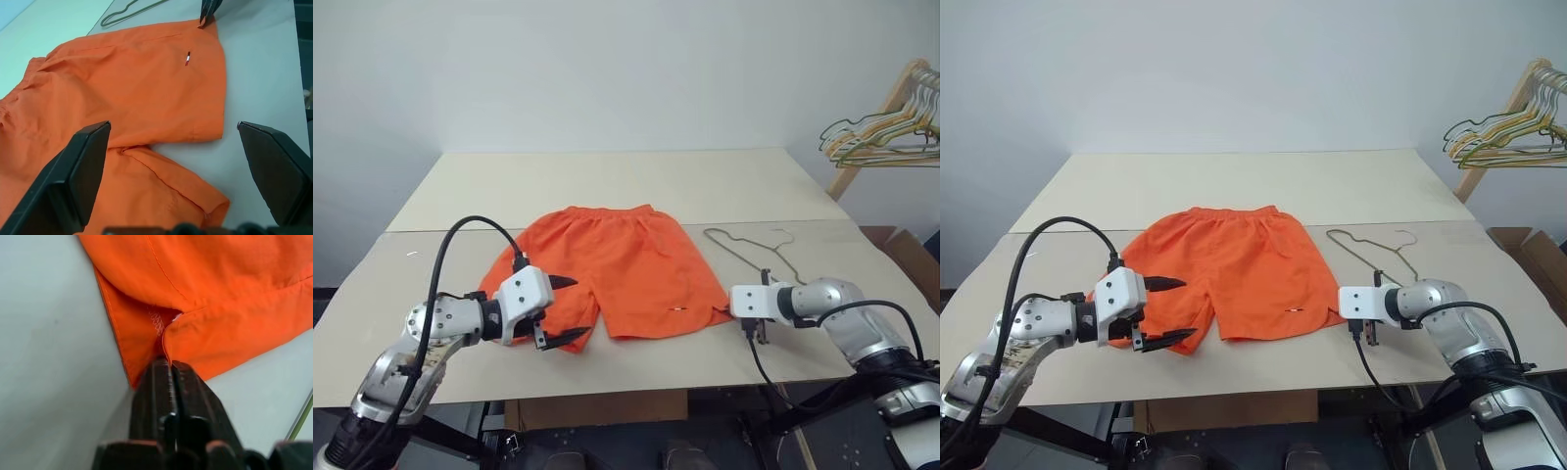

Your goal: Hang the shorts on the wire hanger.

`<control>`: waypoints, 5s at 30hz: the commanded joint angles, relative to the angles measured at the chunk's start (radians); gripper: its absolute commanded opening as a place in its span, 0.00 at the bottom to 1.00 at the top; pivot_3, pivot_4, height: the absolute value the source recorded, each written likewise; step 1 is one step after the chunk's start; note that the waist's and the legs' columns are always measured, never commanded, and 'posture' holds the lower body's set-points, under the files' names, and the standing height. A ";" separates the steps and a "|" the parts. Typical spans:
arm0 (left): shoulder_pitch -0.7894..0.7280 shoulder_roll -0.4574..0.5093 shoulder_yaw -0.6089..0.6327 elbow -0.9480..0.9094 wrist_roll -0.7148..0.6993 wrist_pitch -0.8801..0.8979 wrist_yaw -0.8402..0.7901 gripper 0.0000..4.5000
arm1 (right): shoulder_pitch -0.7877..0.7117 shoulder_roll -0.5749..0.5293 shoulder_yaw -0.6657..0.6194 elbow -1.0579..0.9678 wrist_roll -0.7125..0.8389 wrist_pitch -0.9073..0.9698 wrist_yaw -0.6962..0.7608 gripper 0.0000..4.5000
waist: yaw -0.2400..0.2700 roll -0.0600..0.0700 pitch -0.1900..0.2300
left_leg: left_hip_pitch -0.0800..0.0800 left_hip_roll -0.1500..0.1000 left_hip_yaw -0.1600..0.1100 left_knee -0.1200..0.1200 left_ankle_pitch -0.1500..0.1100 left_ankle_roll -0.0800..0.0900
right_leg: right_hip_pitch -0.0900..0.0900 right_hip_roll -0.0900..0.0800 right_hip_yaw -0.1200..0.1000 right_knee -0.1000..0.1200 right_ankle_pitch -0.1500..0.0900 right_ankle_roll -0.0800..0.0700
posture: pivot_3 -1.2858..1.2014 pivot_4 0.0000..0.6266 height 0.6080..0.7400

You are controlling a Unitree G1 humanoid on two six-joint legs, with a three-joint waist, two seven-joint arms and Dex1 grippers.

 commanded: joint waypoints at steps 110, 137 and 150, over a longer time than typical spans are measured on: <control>0.211 0.285 0.184 -0.237 -0.052 0.167 -0.104 0.00 | -0.364 0.214 0.197 0.368 -0.188 -0.537 -0.296 0.63 | 0.007 -0.002 0.002 | -0.005 0.000 0.000 0.001 0.001 -0.002 | -0.006 0.000 -0.001 0.002 0.000 -0.001 | 0.57 0.00 1.00; -0.128 0.215 -0.034 0.108 0.165 0.008 -0.082 0.00 | -0.591 0.269 0.310 0.795 -0.493 -0.481 -0.650 0.01 | 0.009 0.000 0.003 | -0.004 0.000 -0.001 0.001 0.002 -0.004 | -0.006 0.000 -0.001 0.004 0.000 -0.001 | 0.55 0.00 1.00; -0.425 0.043 -0.228 0.304 0.324 -0.185 -0.087 0.00 | -0.242 -0.061 0.135 0.291 -0.299 -0.300 -0.353 0.01 | -0.020 0.000 0.003 | -0.011 -0.001 -0.001 0.001 0.002 -0.003 | -0.012 0.000 0.000 0.003 0.001 -0.001 | 0.52 0.00 1.00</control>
